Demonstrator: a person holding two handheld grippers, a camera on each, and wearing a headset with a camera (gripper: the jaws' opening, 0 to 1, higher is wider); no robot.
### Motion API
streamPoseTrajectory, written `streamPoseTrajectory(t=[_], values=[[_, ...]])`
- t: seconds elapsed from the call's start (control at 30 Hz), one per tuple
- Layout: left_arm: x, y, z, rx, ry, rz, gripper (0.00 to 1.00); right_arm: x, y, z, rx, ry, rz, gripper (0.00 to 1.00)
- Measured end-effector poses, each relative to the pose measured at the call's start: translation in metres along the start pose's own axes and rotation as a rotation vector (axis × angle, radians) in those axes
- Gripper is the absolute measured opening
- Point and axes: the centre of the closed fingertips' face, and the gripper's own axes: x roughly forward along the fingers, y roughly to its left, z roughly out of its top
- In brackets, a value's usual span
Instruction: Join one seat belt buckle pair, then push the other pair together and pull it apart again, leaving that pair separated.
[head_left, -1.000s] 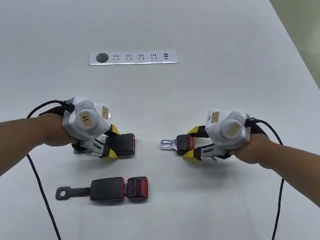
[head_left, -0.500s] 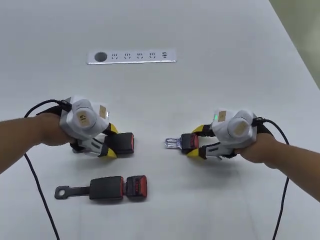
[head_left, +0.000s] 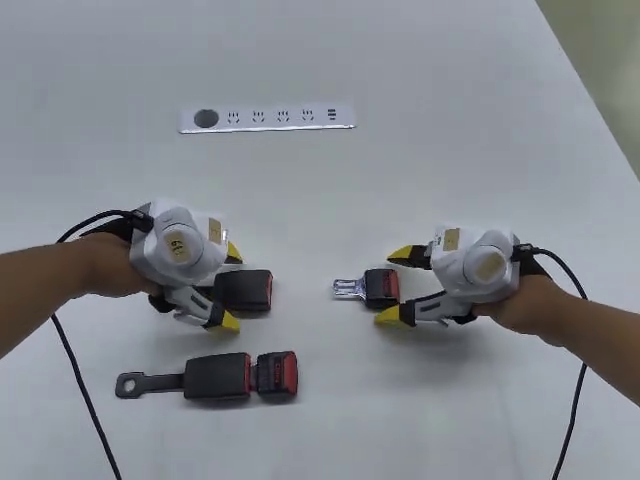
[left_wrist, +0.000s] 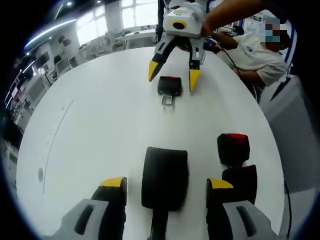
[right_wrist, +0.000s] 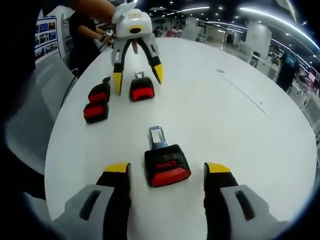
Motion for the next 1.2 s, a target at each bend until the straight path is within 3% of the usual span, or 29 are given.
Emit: streamPoseTrajectory(t=[0.1,0.23,0.33,0.43,0.53,0.6,0.7,0.8,0.87,0.93,1.07,1.2], values=[[-0.008,0.006,0.005,-0.047,-0.035,0.046,0.69,-0.002,-0.004,0.000,0.015,-0.007,-0.041,0.65],[-0.023,0.009,0.009,-0.147,-0.080,0.105,0.75,-0.006,0.002,0.012,0.112,-0.070,-0.071,0.66],[-0.031,0.007,0.011,-0.187,-0.099,0.149,0.79,-0.008,0.006,0.014,0.115,-0.073,-0.098,0.69],[-0.037,0.010,0.005,-0.257,-0.157,0.197,0.82,-0.009,0.011,0.017,0.124,-0.083,-0.130,0.71],[-0.048,0.013,-0.005,-0.329,-0.188,0.253,0.86,-0.017,0.009,0.029,0.161,-0.138,-0.195,0.74],[-0.057,0.013,-0.006,-0.368,-0.225,0.292,0.87,-0.024,0.010,0.034,0.177,-0.150,-0.226,0.79],[-0.065,0.011,-0.011,-0.411,-0.241,0.326,0.89,-0.033,0.009,0.039,0.195,-0.169,-0.273,0.81],[-0.080,0.010,-0.015,-0.465,-0.278,0.395,0.94,-0.041,0.008,0.043,0.216,-0.186,-0.316,0.84],[-0.089,0.006,-0.022,-0.496,-0.300,0.421,0.96,-0.047,0.006,0.046,0.246,-0.212,-0.351,0.86],[-0.096,0.001,-0.021,-0.502,-0.304,0.443,0.96,-0.051,0.007,0.048,0.259,-0.219,-0.376,0.88],[-0.112,-0.008,-0.026,-0.549,-0.354,0.497,0.98,-0.061,0.015,0.055,0.271,-0.254,-0.424,0.90],[-0.125,-0.029,-0.030,-0.578,-0.379,0.536,1.00,-0.066,0.030,0.054,0.299,-0.265,-0.443,0.93]])
